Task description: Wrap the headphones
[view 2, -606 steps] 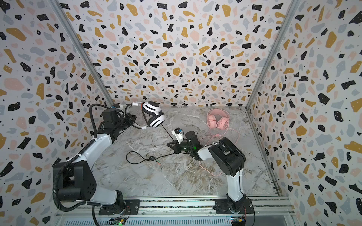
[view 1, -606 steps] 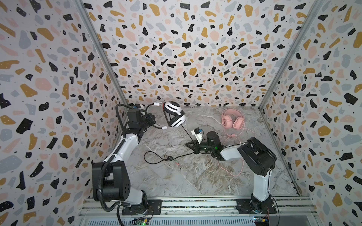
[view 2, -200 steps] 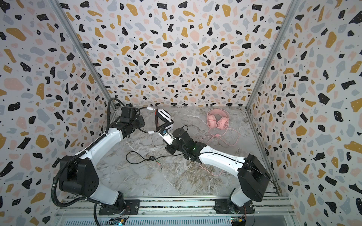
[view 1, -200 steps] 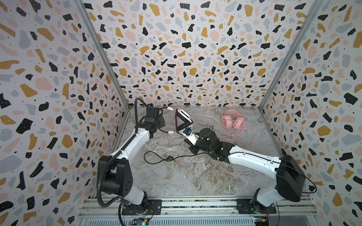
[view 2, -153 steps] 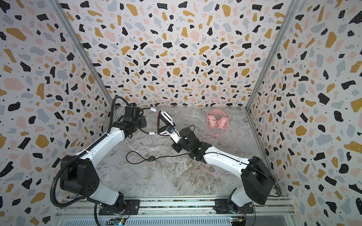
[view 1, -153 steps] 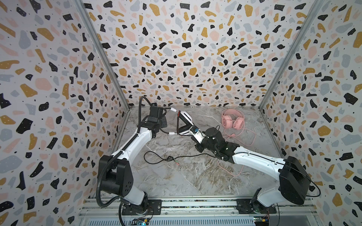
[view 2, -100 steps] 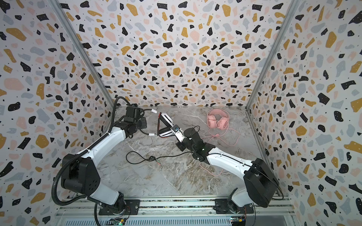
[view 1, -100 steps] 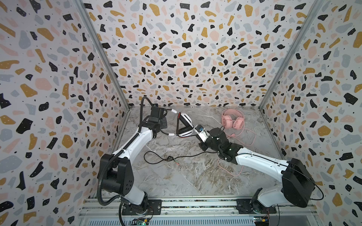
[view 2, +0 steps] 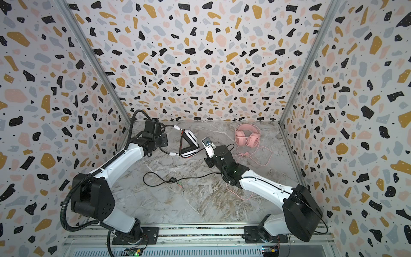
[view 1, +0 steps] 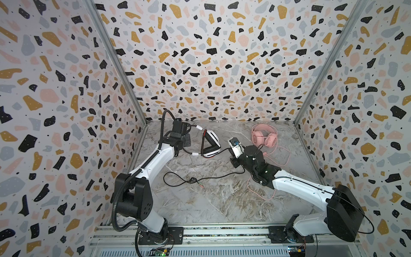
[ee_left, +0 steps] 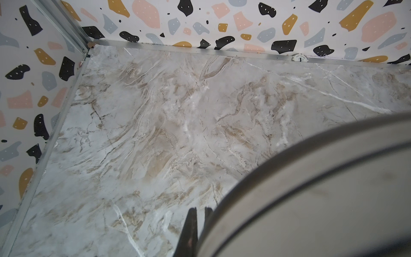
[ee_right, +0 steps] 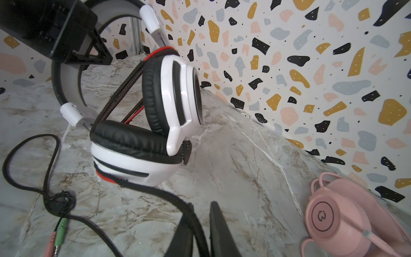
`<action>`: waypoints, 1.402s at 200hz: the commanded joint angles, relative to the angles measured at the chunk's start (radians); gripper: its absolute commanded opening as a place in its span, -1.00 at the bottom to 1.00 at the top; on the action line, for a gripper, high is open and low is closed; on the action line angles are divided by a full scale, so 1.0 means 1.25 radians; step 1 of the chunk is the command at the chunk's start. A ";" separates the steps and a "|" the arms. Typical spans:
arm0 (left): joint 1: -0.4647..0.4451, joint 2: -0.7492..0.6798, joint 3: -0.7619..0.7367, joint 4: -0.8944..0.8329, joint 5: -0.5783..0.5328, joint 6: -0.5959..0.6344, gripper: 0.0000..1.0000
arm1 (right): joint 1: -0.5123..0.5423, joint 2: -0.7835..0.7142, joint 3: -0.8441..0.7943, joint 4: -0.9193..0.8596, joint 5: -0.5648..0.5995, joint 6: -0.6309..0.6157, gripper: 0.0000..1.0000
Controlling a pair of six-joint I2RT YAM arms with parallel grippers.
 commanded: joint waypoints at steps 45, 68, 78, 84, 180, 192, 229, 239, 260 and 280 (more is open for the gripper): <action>-0.068 0.026 0.059 0.031 0.026 0.016 -1.00 | -0.014 -0.101 -0.057 0.094 0.000 0.043 -0.67; -0.115 0.054 0.078 0.008 0.033 0.038 -1.00 | -0.015 -0.113 -0.061 0.103 -0.009 0.043 -0.67; -0.138 0.066 0.085 0.001 0.040 0.049 -1.00 | -0.014 -0.118 -0.065 0.102 -0.011 0.043 -0.67; -0.148 0.074 0.089 -0.002 0.057 0.051 -1.00 | -0.015 -0.121 -0.069 0.106 -0.008 0.044 -0.67; -0.252 0.126 0.130 -0.039 0.209 0.129 -1.00 | -0.098 -0.083 -0.059 0.076 -0.014 0.094 -0.65; -0.252 0.117 0.127 -0.033 0.222 0.130 -1.00 | -0.122 -0.065 -0.053 0.061 -0.035 0.111 -0.65; -0.253 0.055 0.083 0.024 0.261 0.143 -1.00 | -0.173 -0.016 -0.047 0.050 -0.103 0.136 -0.64; -0.252 0.041 0.076 0.035 0.264 0.144 -1.00 | -0.178 -0.005 -0.045 0.051 -0.127 0.138 -0.62; -0.249 0.020 0.061 0.058 0.286 0.147 -1.00 | -0.178 0.011 -0.056 0.079 -0.178 0.131 -0.52; -0.231 0.007 0.046 0.085 0.385 0.148 -1.00 | -0.177 0.023 -0.056 0.090 -0.195 0.133 -0.51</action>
